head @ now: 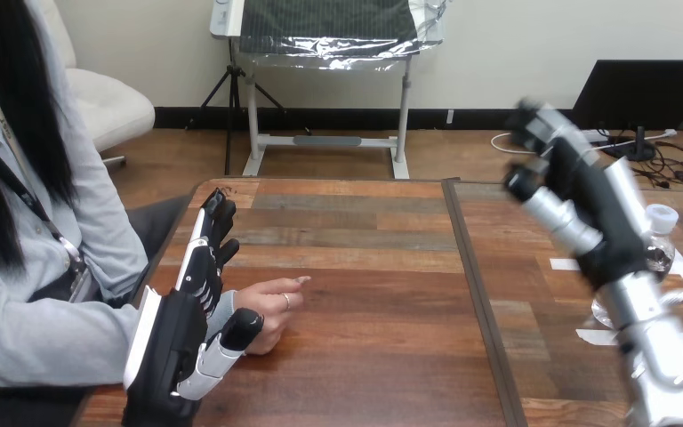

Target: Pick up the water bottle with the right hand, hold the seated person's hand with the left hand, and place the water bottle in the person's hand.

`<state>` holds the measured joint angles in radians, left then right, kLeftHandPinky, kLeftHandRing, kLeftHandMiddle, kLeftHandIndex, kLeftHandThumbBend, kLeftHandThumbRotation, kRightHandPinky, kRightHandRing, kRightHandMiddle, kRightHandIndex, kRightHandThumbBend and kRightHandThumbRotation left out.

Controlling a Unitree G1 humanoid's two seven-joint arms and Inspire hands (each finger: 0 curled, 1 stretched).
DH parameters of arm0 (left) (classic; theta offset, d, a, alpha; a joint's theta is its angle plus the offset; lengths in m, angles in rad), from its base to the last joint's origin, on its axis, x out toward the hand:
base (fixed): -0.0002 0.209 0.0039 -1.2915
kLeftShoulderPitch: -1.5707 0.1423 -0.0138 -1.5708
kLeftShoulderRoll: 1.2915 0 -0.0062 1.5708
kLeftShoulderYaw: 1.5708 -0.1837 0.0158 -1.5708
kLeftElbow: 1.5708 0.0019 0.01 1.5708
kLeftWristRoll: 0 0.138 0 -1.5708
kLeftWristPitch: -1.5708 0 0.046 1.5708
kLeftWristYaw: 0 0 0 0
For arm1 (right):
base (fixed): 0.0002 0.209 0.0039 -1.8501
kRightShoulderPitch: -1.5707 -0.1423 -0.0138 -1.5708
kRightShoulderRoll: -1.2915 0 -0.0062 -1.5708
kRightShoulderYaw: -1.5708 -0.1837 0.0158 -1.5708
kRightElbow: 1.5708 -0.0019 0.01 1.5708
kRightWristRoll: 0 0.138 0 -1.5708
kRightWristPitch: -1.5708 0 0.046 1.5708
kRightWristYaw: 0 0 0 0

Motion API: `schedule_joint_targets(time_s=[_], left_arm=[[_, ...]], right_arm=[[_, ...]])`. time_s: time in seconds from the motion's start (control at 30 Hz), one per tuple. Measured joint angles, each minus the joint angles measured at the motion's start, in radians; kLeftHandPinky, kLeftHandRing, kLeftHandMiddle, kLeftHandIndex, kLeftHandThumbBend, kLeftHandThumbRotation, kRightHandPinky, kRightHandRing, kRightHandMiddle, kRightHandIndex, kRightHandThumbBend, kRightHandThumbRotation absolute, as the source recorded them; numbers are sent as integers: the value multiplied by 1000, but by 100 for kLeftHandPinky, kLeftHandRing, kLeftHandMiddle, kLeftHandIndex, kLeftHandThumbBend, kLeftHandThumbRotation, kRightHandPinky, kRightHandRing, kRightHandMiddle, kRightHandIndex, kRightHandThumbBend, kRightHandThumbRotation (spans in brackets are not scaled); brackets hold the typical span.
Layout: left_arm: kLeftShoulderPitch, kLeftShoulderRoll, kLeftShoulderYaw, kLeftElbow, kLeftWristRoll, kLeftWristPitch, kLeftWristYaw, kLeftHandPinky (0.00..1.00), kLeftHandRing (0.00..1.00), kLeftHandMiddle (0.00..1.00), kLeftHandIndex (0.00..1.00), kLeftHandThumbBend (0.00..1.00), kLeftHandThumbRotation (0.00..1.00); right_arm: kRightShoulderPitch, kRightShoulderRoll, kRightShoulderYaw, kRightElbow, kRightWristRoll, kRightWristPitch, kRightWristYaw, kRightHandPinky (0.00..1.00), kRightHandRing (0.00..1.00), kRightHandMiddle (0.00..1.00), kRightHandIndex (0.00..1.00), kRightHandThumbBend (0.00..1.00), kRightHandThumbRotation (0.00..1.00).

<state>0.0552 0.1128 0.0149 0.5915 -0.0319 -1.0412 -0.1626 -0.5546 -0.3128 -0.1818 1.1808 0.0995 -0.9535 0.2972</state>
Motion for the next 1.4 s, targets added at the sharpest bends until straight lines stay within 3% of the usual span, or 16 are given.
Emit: schedule_joint_targets(time_s=[0.5, 1.0, 1.4], left_arm=[[0, 0, 0, 0, 2, 0, 1, 95, 99, 100, 100, 100, 86], [0, -3, 0, 0, 3, 0, 3, 94, 99, 100, 100, 100, 86], [-1, -5, 0, 0, 4, -1, 4, 94, 99, 100, 100, 100, 86]], right_arm=[[-95, -92, -34, -1, 6, 7, -32, 88, 92, 89, 90, 100, 57], [-169, -130, -63, -18, 6, 12, -63, 95, 96, 90, 94, 100, 47], [-193, -160, -60, -20, -78, 46, -218, 91, 93, 88, 92, 100, 49]])
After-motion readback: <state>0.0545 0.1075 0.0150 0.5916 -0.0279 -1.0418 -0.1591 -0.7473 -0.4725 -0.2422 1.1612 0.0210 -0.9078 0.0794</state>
